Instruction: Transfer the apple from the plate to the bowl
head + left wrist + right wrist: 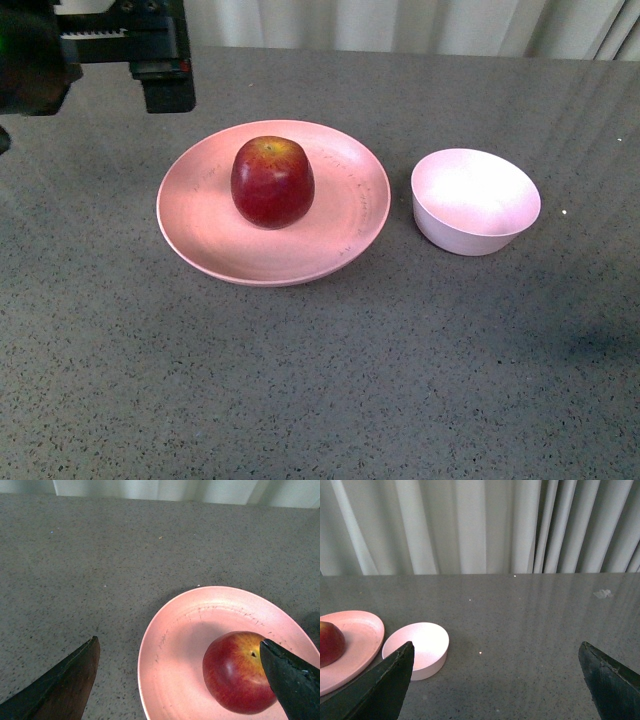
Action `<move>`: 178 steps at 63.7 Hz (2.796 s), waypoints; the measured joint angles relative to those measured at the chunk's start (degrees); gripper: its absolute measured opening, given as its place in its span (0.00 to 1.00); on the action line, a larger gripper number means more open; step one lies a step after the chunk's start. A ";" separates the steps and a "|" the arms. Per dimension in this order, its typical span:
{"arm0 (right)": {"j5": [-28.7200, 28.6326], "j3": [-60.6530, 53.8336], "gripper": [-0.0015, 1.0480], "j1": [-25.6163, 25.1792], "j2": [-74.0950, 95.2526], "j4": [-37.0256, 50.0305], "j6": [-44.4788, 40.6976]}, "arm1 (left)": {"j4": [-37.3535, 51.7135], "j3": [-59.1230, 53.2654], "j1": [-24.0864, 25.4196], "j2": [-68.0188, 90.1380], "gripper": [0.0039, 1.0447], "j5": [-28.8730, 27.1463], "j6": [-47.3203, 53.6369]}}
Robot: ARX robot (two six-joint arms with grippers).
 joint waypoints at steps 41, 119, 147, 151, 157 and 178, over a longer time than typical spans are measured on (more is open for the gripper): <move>0.00 0.00 0.91 0.00 0.00 0.00 0.00 | -0.13 8.76 -6.34 13.99 0.92 -1.22 1.77; 0.00 0.00 0.91 0.00 0.00 0.00 0.00 | -4.90 13.49 -10.99 19.02 0.66 -2.36 5.42; 0.00 0.00 0.91 0.00 0.00 0.00 0.00 | -9.05 23.19 -16.63 14.86 0.65 -1.18 6.91; 0.00 0.00 0.91 0.00 0.00 0.00 0.00 | -9.70 25.24 -18.01 15.98 0.65 -0.79 6.75; 0.00 0.00 0.91 0.00 0.00 0.00 0.00 | -10.64 27.54 -19.63 17.97 0.65 -0.11 6.49; 0.00 0.00 0.91 0.00 0.00 0.00 0.00 | -11.98 32.44 -23.50 23.78 0.65 0.76 5.73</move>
